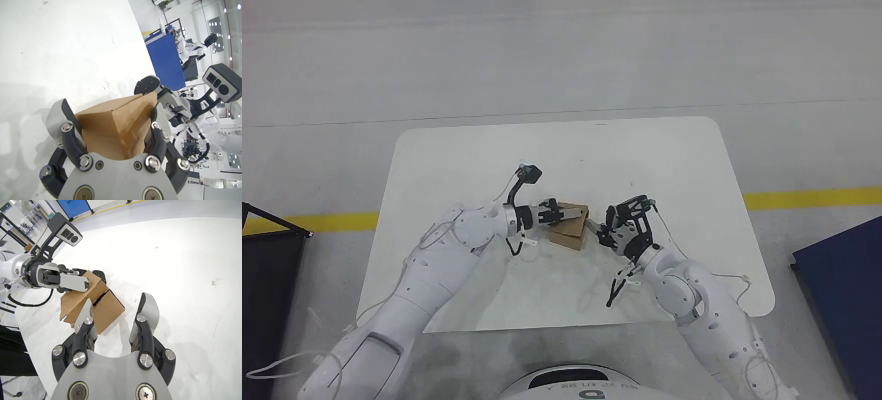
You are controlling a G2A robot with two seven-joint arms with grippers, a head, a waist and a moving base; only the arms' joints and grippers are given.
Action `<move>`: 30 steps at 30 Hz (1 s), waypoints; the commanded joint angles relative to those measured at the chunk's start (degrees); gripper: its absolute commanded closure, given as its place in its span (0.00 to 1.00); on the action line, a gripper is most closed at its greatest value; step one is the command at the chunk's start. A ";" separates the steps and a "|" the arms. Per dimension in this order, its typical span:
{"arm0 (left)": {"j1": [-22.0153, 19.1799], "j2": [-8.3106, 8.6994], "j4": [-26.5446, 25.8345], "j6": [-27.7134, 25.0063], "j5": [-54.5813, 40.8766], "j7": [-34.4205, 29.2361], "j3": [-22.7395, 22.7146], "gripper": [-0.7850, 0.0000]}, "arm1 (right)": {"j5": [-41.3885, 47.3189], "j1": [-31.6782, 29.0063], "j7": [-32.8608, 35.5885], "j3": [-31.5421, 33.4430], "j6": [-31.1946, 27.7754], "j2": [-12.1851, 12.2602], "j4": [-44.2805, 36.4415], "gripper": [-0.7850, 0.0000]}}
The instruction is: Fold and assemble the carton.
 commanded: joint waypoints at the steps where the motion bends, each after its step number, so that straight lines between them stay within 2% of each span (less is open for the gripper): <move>1: 0.03 0.01 0.02 0.08 0.19 -0.12 0.05 0.00 | -0.08 -0.02 -0.05 -0.03 0.09 0.00 -0.03 0.34; 6: -0.37 0.10 0.44 1.78 4.91 -0.11 0.91 0.00 | -0.71 -0.15 0.08 0.03 0.60 0.04 -0.13 0.31; 18: -0.30 -0.01 0.16 1.90 5.50 0.35 1.23 0.00 | 1.84 -1.45 -3.60 2.38 1.39 0.15 -2.19 0.35; 23: 0.50 0.03 -1.45 -0.05 0.31 3.00 -0.80 0.00 | 4.06 -1.73 -5.21 3.25 1.62 0.08 -2.90 0.39; 27: 1.63 0.86 -3.25 -1.32 -2.25 4.54 -4.41 0.00 | 9.09 -1.96 -6.36 4.80 0.67 0.02 -3.92 0.57; 29: 2.60 1.50 -4.32 -1.66 -2.46 5.25 -6.71 0.00 | 11.42 -1.97 -6.50 5.24 -0.38 -0.01 -4.53 1.00; 30: 3.14 1.90 -4.93 -1.64 -2.02 5.69 -8.04 0.00 | 11.89 -1.91 -6.21 5.19 -0.84 -0.01 -4.86 1.00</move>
